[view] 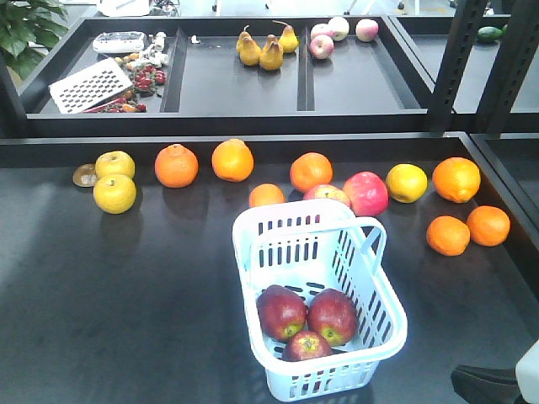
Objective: Pick three apples into basket with both arms
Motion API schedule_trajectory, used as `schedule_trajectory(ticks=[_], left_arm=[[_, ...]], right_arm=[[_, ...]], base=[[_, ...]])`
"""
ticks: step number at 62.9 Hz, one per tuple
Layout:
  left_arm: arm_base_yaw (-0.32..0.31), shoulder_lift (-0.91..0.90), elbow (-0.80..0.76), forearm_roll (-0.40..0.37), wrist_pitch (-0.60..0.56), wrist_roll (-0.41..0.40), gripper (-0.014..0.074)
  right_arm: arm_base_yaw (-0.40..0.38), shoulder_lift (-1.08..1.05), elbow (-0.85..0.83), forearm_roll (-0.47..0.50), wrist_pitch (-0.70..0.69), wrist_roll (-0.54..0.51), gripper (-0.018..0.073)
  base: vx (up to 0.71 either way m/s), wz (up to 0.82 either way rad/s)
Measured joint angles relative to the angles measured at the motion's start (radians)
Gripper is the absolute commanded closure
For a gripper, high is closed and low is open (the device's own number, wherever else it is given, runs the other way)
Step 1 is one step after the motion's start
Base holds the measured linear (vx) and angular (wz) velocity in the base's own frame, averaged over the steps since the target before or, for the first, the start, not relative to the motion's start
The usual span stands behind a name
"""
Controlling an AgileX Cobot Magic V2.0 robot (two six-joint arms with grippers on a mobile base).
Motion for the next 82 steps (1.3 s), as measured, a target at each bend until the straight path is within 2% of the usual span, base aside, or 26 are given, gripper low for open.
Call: schedule_trajectory(ticks=[73,82], left_arm=[[0.0,0.0,0.0,0.0,-0.008,0.0,0.0603],[0.0,0.0,0.0,0.0,-0.008,0.0,0.0603]], right_arm=[[0.0,0.0,0.006,0.0,-0.003,0.001,0.0568],[0.0,-0.016,0.071,-0.016,-0.129,0.052,0.0568]], base=[[0.0,0.0],[0.0,0.0]])
